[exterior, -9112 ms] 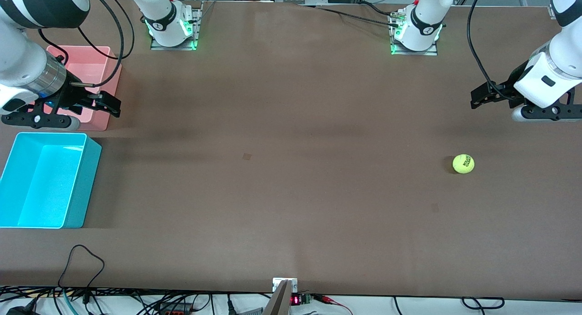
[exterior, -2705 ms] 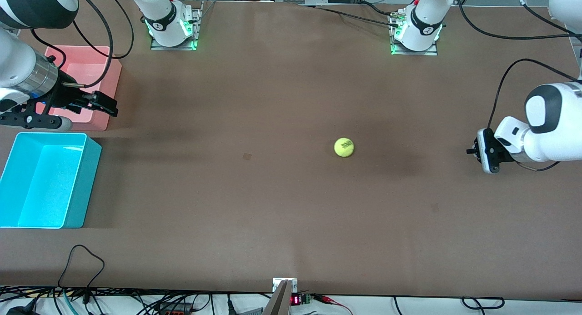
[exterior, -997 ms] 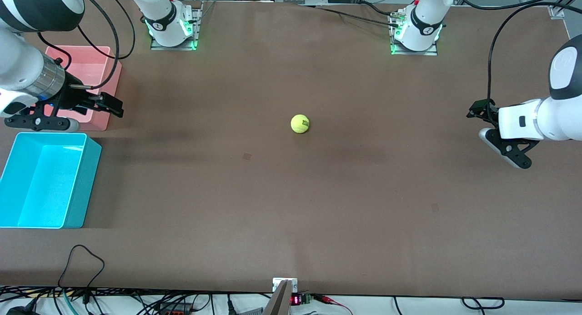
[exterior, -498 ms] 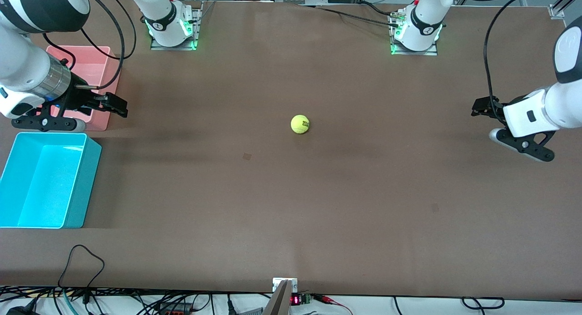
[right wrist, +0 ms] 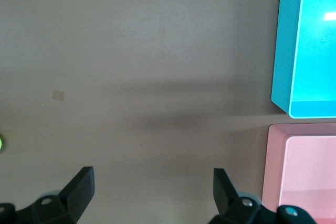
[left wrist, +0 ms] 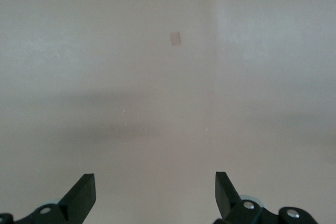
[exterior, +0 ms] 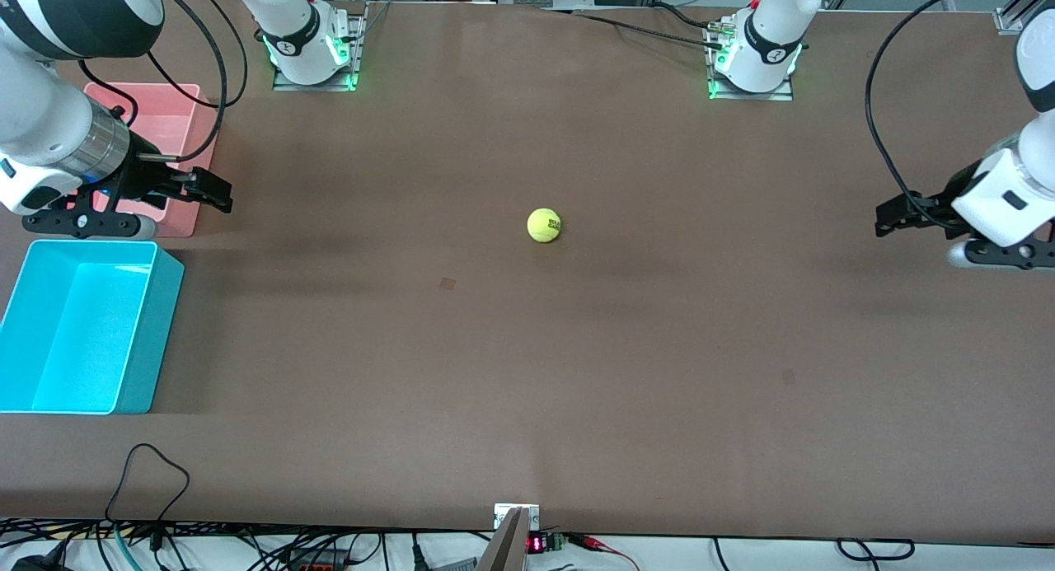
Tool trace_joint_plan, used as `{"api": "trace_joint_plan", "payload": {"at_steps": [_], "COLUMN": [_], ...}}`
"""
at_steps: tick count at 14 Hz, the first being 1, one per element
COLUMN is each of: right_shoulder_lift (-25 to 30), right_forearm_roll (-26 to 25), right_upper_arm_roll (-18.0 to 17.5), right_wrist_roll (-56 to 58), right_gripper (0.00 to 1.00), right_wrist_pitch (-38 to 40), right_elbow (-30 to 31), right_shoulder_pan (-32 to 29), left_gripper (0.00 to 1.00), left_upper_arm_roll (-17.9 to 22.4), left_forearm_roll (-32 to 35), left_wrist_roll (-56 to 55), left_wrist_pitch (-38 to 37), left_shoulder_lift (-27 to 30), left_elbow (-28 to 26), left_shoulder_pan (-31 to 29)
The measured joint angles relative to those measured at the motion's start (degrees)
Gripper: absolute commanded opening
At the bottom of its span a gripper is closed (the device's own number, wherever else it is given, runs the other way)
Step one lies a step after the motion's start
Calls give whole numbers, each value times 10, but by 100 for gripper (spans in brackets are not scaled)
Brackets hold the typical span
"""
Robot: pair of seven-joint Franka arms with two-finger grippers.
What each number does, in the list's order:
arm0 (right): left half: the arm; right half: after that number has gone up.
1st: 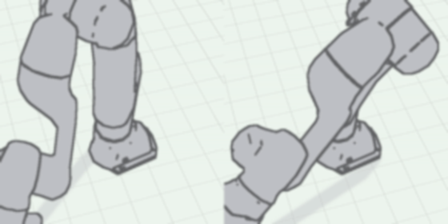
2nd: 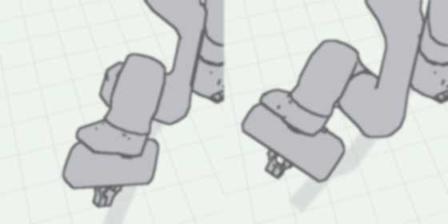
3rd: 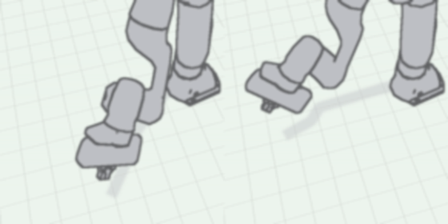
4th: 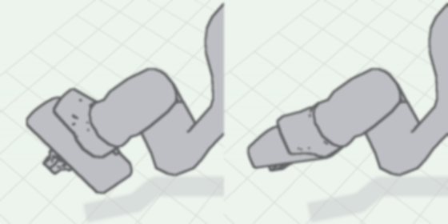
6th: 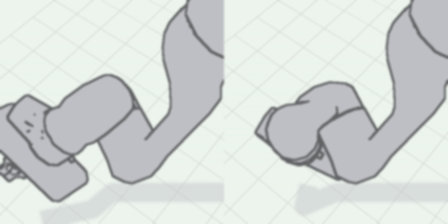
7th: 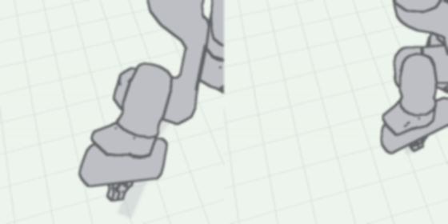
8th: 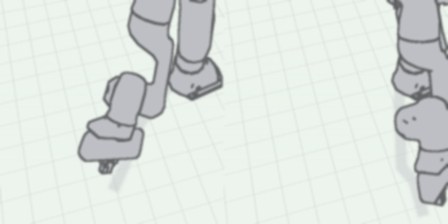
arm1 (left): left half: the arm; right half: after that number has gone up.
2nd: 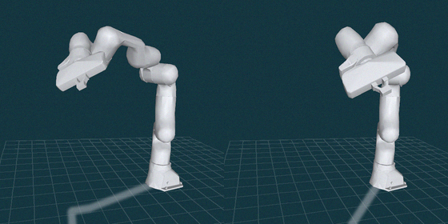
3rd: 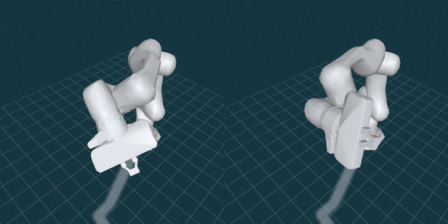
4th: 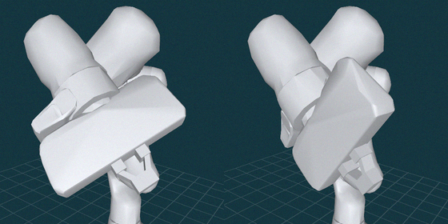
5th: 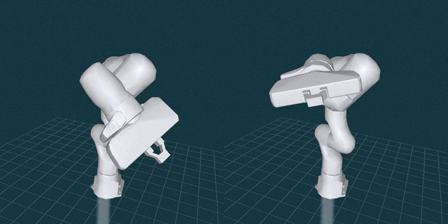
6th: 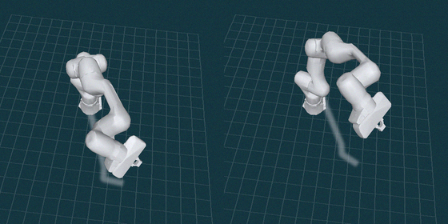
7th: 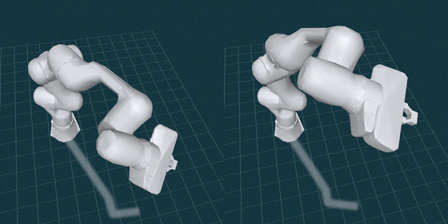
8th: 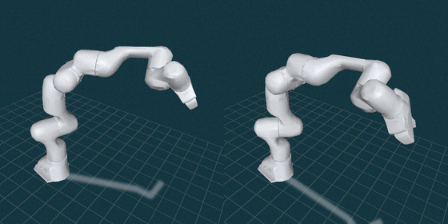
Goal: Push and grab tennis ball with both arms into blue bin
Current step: 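Move the open right gripper over the tennis ball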
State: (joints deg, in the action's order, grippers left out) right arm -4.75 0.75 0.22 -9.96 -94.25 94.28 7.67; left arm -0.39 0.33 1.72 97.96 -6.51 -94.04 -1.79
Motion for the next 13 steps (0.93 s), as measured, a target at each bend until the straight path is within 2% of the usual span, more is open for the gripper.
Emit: {"api": "trace_joint_plan", "payload": {"at_steps": [1,3,5,8,13], "right_shoulder_lift": [0,0,-1,-4,-23], "right_forearm_roll": [0,3,4,4,4], "right_upper_arm_roll": [0,-1,-3,-5,-6], "right_wrist_roll": [0,10,16,11,18], "right_gripper": [100,100,100,100,100], "right_wrist_pitch": [0,1,1,1,1], "right_elbow": [0,0,0,1,1], "right_shoulder_pan": [0,11,49,110,152], "left_gripper": [100,100,100,100,100], "left_upper_arm_roll": [11,11,11,11,11], "left_forearm_roll": [-10,-11,-11,-11,-10], "left_wrist_roll": [0,0,0,0,0], "left_wrist_pitch": [14,-5,-33,-37,-37], "left_shoulder_lift": [8,17,25,32,34], "left_elbow": [-17,-25,-26,-25,-25], "left_shoulder_pan": [2,2,3,4,5]}}
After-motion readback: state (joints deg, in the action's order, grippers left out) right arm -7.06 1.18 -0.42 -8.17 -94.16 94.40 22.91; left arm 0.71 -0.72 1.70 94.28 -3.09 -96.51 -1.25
